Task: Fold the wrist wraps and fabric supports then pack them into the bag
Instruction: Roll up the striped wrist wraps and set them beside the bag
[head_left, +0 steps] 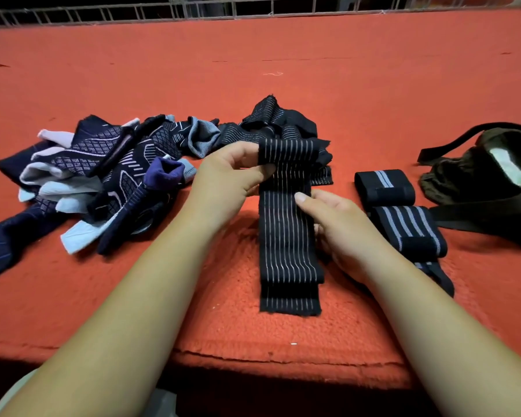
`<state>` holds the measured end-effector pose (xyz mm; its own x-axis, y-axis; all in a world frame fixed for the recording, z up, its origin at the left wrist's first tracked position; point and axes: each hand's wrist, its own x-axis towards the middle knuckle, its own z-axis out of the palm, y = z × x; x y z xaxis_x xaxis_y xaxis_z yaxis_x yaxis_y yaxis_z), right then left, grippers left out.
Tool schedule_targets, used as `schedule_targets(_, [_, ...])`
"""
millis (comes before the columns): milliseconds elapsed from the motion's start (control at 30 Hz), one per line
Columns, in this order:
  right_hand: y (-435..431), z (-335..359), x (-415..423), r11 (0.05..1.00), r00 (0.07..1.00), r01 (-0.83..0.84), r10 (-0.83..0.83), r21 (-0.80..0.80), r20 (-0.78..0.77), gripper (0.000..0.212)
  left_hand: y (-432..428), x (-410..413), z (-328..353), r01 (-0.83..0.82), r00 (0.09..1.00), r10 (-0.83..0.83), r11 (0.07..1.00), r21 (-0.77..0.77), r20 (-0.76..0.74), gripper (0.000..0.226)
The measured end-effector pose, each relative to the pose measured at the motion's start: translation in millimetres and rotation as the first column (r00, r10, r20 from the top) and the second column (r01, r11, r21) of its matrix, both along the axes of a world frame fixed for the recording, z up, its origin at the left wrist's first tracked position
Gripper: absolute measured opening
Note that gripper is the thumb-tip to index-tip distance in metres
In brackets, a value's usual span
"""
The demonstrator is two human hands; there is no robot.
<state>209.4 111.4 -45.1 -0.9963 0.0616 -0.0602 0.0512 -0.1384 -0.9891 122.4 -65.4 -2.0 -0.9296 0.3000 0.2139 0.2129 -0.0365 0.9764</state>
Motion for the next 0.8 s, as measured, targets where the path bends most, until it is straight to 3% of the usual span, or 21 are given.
schedule_targets(233, [4,6,-3,0.970,0.996,0.092,-0.087,-0.223,0.035,0.034,-2,0,-1,0.018,0.995,-0.031,0.990,-0.139,-0.090,0.026])
schedule_targets(333, [9,6,-6,0.958,0.996,0.062,-0.043,-0.279,0.075,0.057,-5,-2,-2,0.012,0.991,-0.039,0.980,-0.199,-0.129,0.033])
schedule_targets(400, [11,6,-5,0.968,0.997,0.045,-0.030,-0.246,0.064,0.055,-4,-2,-2,0.019,0.989,-0.049,0.977,-0.211,-0.137,0.040])
schedule_targets(467, [10,6,-3,0.980,0.997,0.070,-0.064,-0.185,0.039,0.038,-1,-1,-2,0.033,0.995,-0.048,0.984,-0.173,-0.085,0.042])
schedule_targets(600, [9,1,-4,0.992,0.994,0.098,-0.102,-0.084,-0.046,0.022,6,4,-1,0.030,0.999,-0.029,0.995,-0.092,0.016,0.028])
schedule_targets(800, [10,-4,-5,0.987,0.979,0.160,-0.157,0.009,-0.131,0.020,7,11,-4,0.096,0.995,-0.086,0.975,-0.202,0.056,0.015])
